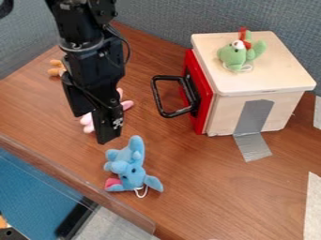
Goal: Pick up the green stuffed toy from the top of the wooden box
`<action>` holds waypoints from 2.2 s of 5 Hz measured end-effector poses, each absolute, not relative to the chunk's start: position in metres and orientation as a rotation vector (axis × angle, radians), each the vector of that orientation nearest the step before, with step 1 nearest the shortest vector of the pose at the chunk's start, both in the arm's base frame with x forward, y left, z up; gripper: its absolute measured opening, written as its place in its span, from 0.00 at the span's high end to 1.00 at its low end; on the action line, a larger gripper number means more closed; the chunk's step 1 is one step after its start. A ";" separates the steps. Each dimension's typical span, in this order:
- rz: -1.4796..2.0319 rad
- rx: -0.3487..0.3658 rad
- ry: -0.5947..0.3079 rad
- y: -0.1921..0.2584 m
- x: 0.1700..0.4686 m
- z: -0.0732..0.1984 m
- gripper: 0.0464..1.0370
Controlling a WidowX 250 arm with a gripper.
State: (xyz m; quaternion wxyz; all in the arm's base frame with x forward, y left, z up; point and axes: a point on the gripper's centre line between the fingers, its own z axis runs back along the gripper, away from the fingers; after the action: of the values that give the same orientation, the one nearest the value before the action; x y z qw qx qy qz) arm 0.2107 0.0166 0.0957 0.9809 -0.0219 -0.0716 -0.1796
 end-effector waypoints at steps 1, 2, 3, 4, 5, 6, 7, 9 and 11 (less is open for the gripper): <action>-0.352 -0.058 -0.119 0.015 0.210 0.091 0.04; -0.400 -0.077 -0.121 -0.002 0.251 0.100 0.04; -0.413 -0.062 -0.112 -0.015 0.298 0.109 0.04; -0.428 -0.055 -0.137 -0.031 0.344 0.122 0.04; -0.430 -0.060 -0.197 -0.049 0.389 0.138 0.04; -0.431 -0.073 -0.247 -0.064 0.416 0.146 0.04; -0.423 -0.079 -0.232 -0.075 0.430 0.132 0.04; -0.425 -0.049 -0.171 -0.074 0.440 0.098 0.09; -0.435 -0.051 -0.231 -0.063 0.418 0.136 0.50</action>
State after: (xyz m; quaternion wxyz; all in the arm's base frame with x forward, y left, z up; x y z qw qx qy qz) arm 0.4182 -0.0630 0.1358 0.9695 -0.0253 -0.1142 -0.2152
